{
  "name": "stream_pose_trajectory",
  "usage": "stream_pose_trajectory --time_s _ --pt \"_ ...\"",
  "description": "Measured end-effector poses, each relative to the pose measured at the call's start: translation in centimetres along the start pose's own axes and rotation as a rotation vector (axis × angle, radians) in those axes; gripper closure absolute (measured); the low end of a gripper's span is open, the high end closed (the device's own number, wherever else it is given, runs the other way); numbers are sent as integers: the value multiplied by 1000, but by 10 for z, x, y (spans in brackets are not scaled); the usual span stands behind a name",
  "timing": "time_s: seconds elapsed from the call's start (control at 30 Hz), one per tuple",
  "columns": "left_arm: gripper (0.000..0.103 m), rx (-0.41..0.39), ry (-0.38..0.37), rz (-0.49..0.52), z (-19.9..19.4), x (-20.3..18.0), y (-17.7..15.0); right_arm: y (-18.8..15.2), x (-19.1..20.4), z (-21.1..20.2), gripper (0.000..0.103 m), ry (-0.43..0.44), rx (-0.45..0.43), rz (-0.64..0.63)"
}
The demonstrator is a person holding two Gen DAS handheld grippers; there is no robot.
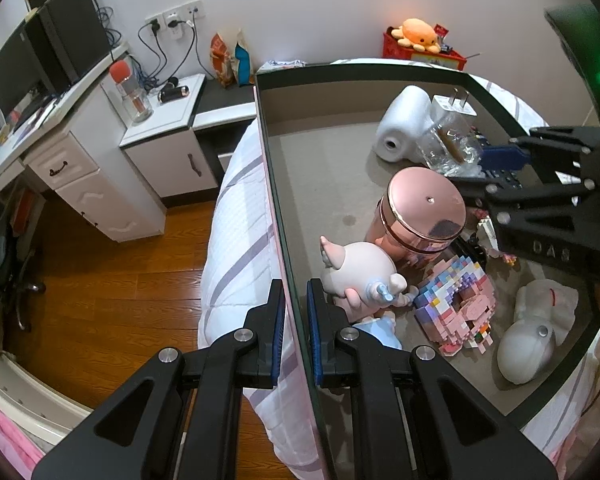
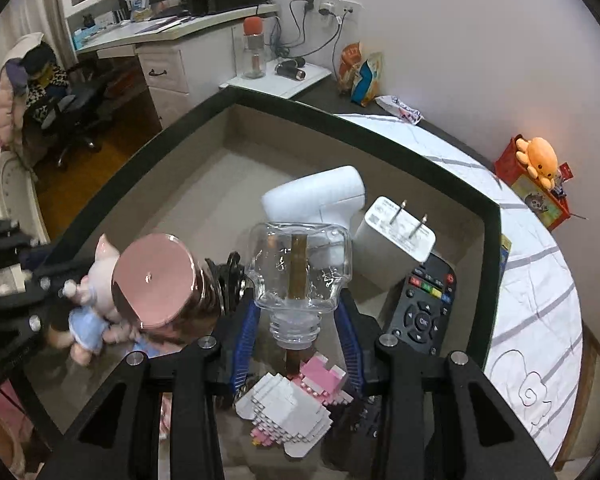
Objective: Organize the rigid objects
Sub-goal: 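Carry the glass bulb into the box and open the right tool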
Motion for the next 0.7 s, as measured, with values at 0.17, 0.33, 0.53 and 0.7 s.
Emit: stream_pose_trajectory --time_s 0.17,0.33,0.53,0.7 --pt "93 2 5 0 0 0 -1 -1 3 -3 56 21 14 -4" --pt "93 2 5 -2 0 0 -1 -4 -2 -41 51 46 -109 38" --pt "93 3 3 -5 1 2 0 -22 -64 -100 37 -94 -243 159" --pt "93 12 5 -2 4 3 -2 -55 -116 -101 37 -119 -206 256"
Point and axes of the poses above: each gripper's, at about its wrist camera, not at the fingertips, and z roughly the way its jaws point, x to its left, y to its top, the point moved 10 cm from there along z, roughly the way its jaws point, and after that the axes turned 11 degrees about y, right-handed, at the moved point
